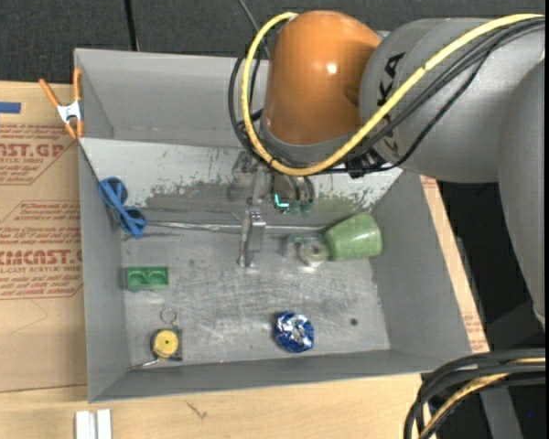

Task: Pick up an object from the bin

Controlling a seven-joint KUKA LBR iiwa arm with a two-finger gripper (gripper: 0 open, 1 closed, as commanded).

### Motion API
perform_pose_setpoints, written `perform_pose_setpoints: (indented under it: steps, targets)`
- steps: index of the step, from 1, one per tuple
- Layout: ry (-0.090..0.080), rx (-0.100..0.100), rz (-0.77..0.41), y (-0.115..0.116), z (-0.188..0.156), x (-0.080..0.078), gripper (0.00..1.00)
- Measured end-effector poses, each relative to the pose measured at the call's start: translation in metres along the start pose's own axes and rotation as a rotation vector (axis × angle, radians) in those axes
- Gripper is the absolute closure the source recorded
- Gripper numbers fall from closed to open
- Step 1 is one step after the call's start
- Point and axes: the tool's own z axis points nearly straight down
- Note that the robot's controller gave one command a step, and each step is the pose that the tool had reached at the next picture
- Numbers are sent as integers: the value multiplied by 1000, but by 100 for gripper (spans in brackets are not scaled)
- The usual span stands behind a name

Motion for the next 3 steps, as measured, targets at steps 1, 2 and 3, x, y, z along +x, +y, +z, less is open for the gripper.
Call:
perform_pose_setpoints:
  steps: [1, 2, 3]
  targets:
    - [6, 4, -13, -76, 88, 61, 0]
    - [-4, 2, -357, -137, 151, 95, 0]
    - [-22, 5, -439, -127, 154, 100, 0]
